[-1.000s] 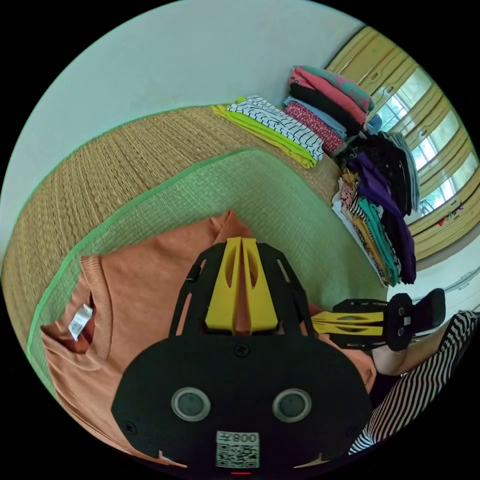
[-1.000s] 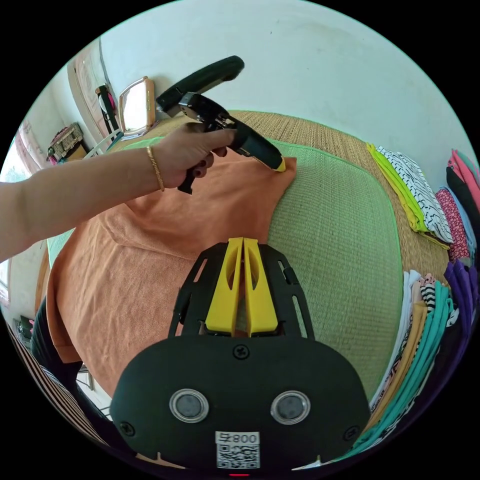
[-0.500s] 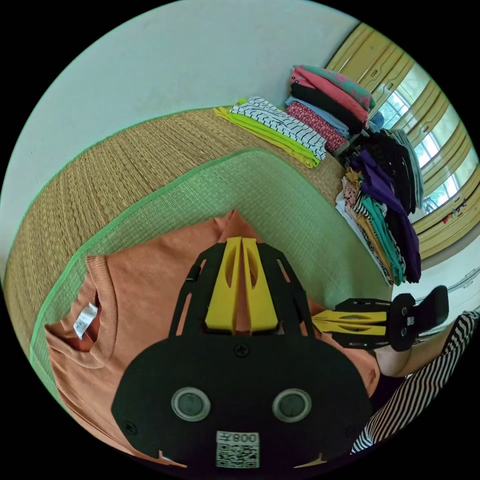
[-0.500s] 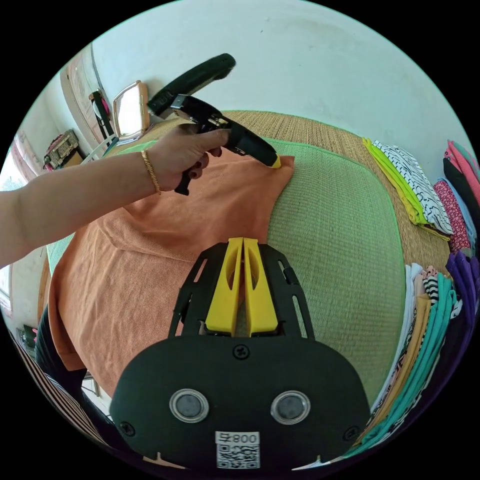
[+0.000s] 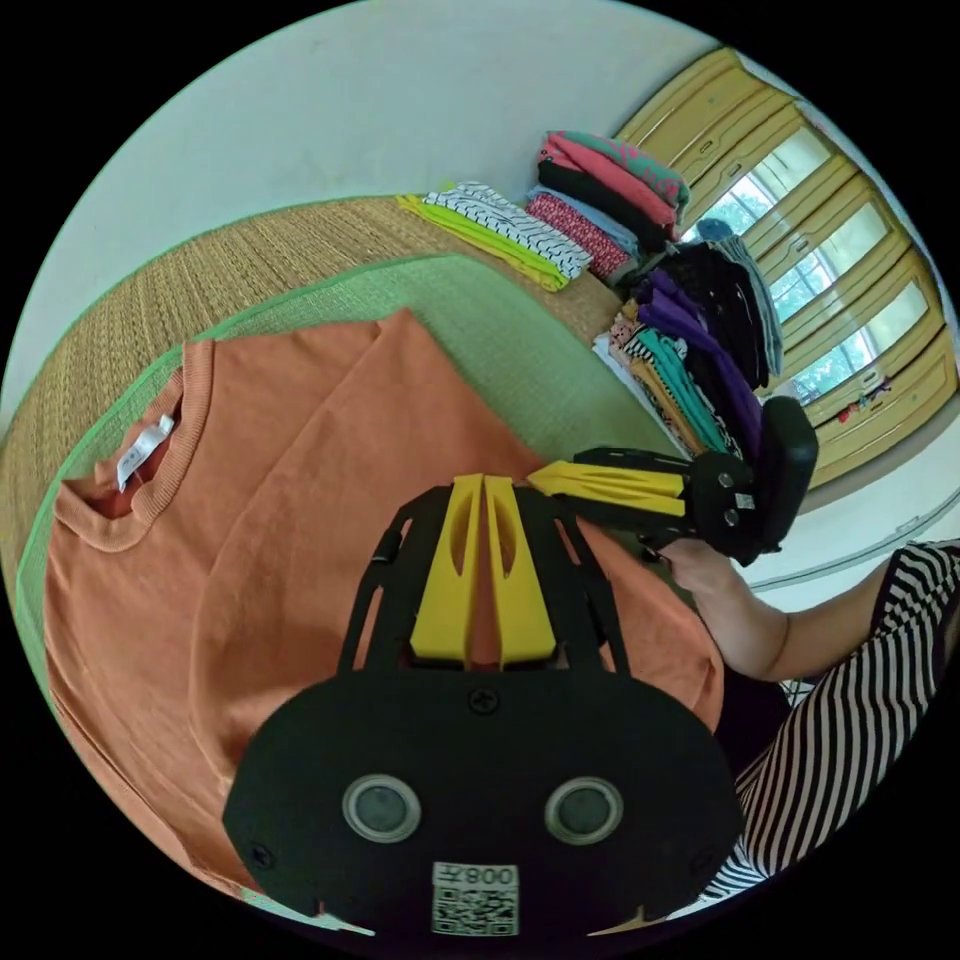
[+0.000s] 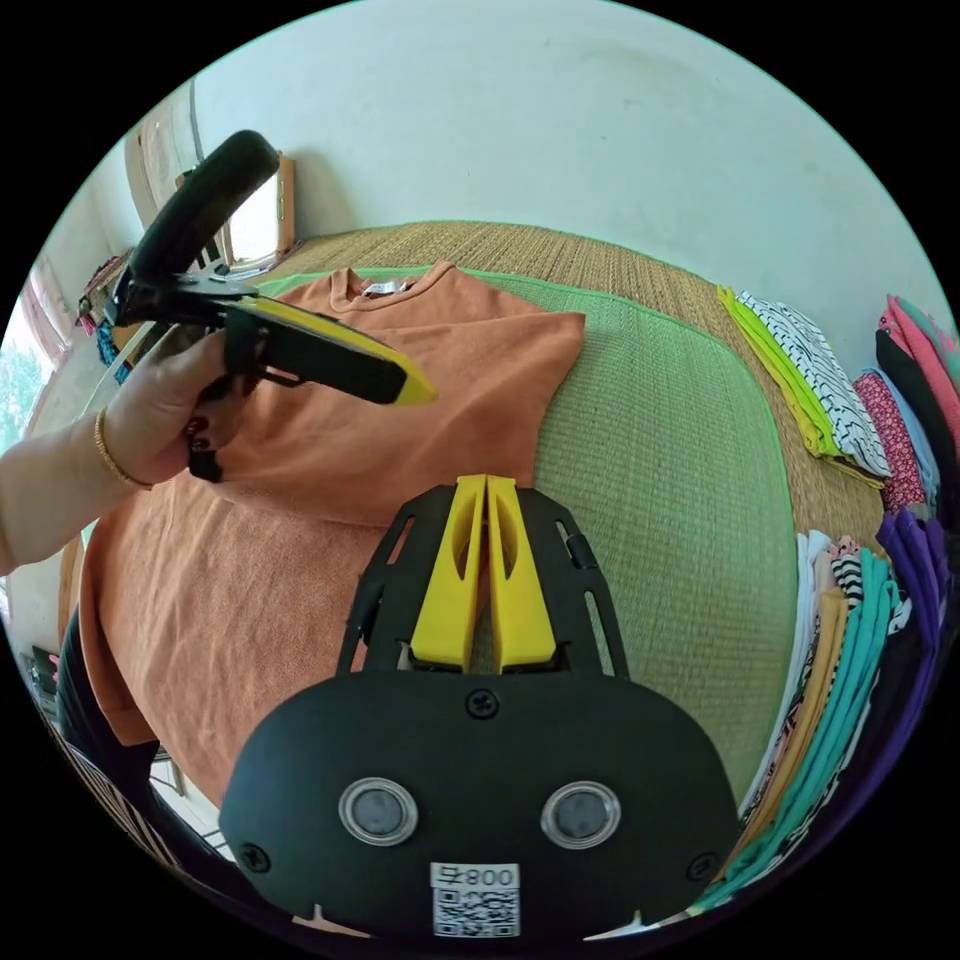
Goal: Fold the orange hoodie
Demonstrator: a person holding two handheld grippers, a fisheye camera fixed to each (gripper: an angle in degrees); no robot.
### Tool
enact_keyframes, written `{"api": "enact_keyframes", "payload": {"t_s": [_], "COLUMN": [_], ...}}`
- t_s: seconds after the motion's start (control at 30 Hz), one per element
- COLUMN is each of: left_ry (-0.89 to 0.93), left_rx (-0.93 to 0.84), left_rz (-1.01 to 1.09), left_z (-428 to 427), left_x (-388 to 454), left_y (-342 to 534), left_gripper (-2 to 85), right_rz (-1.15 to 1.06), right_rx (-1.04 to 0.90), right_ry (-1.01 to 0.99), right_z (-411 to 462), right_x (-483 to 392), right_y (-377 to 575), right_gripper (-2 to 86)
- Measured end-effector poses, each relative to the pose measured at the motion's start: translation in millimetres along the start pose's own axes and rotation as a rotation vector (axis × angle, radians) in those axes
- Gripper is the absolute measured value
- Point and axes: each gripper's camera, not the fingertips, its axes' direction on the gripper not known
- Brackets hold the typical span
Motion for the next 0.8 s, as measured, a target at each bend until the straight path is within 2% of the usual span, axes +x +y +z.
{"api": "enact_keyframes", "payload": {"t_s": [0.1,0.2,0.37,0.53,0.6,0.67,0.8], "left_ry": [-0.041,-0.033,-0.162,-0.062,-0.044,-0.029,-0.01], "left_rx": [-0.128,-0.052,0.001,0.005,0.051,0.091,0.164], "left_rz": [-0.007,-0.021,-0.136,-0.272,-0.291,-0.297,-0.314], "left_z": [-13.6,-67.7,-156.1,-194.5,-213.9,-241.4,-289.9], "left_x": [2.5,11.2,14.0,-4.2,-3.1,0.7,4.4], "left_y": [23.5,57.3,136.5,191.1,202.8,216.3,247.2], "left_gripper": [0.1,0.2,0.1,0.1,0.2,0.3,0.4], "right_rz": [-0.001,0.02,0.08,0.077,0.078,0.082,0.132], "right_rx": [-0.003,-0.003,0.042,0.068,0.01,-0.177,-0.131], "right_ry": [0.012,-0.027,-0.148,-0.124,-0.088,-0.078,-0.134], "right_z": [-3.6,-9.0,-47.5,-56.6,-36.1,7.5,-5.4], "right_x": [-4.2,0.6,15.6,12.4,12.8,15.9,25.1], "right_y": [-4.1,-8.5,-21.0,-71.0,-94.0,-113.1,-115.8], "right_gripper": [0.2,0.2,0.1,0.0,0.0,-0.1,0.0]}}
